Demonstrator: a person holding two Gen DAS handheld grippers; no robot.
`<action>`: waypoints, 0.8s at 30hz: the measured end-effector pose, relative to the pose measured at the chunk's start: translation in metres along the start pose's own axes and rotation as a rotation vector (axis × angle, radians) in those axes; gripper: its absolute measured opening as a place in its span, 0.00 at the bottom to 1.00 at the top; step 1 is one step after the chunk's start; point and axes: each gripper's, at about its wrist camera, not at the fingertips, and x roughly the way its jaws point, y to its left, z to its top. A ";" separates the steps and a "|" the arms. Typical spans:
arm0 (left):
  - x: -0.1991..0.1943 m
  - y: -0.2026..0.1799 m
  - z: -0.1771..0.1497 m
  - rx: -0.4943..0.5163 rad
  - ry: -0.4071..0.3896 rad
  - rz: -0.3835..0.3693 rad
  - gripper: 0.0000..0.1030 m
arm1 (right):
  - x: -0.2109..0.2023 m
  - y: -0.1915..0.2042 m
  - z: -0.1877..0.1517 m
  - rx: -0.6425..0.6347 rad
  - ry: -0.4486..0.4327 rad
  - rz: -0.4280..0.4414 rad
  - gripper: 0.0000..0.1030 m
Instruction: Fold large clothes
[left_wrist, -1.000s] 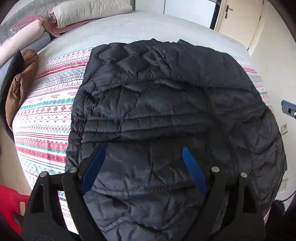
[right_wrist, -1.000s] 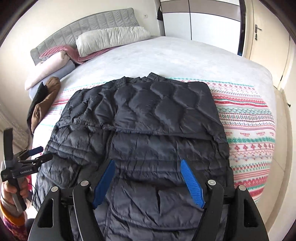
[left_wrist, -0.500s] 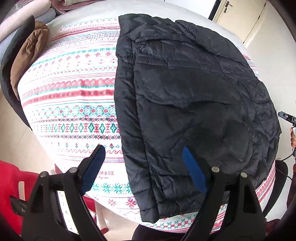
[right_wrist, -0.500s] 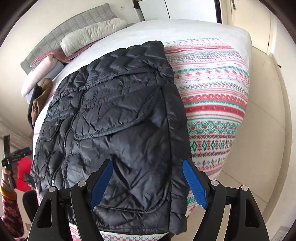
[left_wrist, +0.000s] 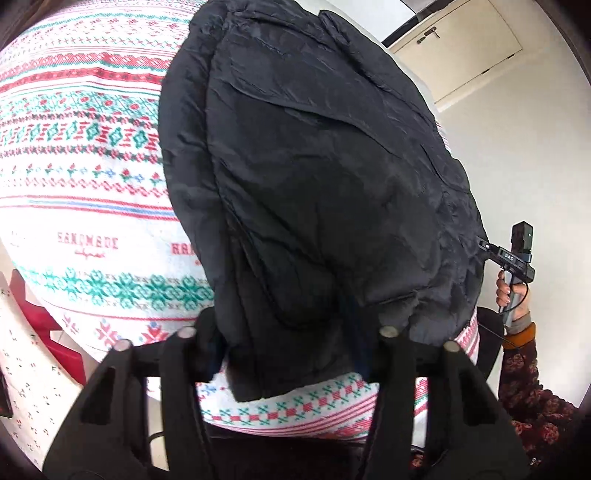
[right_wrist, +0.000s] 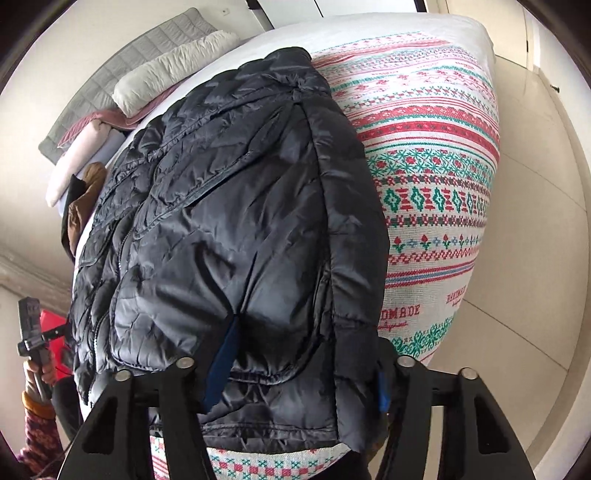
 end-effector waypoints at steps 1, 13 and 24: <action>0.002 -0.002 -0.002 -0.013 0.011 -0.019 0.25 | -0.004 0.002 -0.002 -0.003 -0.005 0.025 0.25; -0.074 -0.071 -0.043 0.083 -0.187 -0.117 0.14 | -0.097 0.021 -0.022 -0.010 -0.148 0.161 0.10; -0.165 -0.100 -0.026 0.145 -0.387 -0.190 0.14 | -0.179 0.048 -0.007 -0.027 -0.313 0.223 0.10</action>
